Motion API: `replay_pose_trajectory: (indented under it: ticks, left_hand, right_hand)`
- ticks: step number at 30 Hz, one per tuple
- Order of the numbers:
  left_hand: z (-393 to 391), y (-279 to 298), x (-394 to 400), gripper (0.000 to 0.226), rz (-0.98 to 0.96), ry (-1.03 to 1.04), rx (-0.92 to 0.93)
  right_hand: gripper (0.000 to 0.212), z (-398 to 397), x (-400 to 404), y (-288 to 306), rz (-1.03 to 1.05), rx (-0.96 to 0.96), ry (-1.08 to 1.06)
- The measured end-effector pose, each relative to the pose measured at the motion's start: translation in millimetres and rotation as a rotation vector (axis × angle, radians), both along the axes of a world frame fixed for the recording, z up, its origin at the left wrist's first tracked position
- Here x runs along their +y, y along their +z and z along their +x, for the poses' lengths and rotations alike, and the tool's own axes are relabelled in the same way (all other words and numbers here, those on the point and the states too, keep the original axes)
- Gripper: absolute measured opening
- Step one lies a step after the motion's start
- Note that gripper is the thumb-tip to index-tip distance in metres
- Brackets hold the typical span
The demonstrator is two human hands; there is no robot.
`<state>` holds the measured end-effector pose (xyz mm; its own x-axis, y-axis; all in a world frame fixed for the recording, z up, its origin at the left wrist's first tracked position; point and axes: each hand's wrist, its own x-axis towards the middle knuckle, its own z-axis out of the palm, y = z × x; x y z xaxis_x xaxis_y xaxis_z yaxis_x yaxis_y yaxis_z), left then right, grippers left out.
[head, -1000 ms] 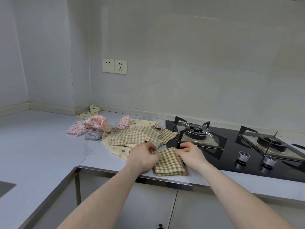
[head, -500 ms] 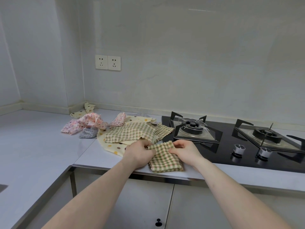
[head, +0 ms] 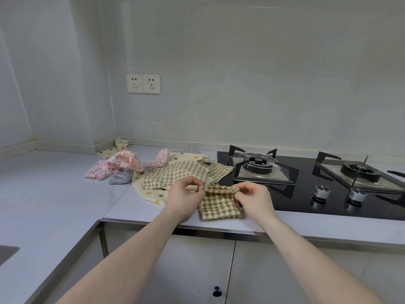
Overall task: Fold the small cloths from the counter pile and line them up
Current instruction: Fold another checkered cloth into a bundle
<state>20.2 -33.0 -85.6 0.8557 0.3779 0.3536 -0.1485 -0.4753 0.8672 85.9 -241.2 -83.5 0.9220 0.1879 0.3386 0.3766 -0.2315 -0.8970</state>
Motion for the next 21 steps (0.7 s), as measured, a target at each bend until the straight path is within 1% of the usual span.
replay_pose_trajectory:
  ticks: [4,7,9,11,14,18,21]
  left_hand:
    - [-3,1,-1,0.018,-0.046,-0.002,-0.032]
    - [-6,3,-3,0.021,-0.154,-0.025,-0.032]
    - [-7,3,-3,0.023,-0.173,-0.028,-0.041]
    - [-7,2,-3,0.022,-0.140,-0.031,-0.060]
    - [-6,1,-3,0.019,-0.088,-0.052,-0.073]
    - [-4,-2,-3,0.021,0.040,-0.036,-0.023]
    - [-2,-2,-2,0.022,0.142,0.028,0.033]
  right_hand:
    - [0.025,1,-1,-1,0.035,-0.014,-0.031]
    - [0.025,0,-2,-3,0.050,-0.030,-0.016]
    - [0.026,1,-1,-3,0.081,-0.026,-0.004]
    - [0.028,2,-1,-5,0.102,-0.030,0.000]
    - [0.030,5,-2,-8,0.076,-0.045,-0.014]
    - [0.030,6,-3,-9,-0.038,-0.077,-0.044]
    - [0.031,5,-1,-11,-0.108,-0.115,-0.044]
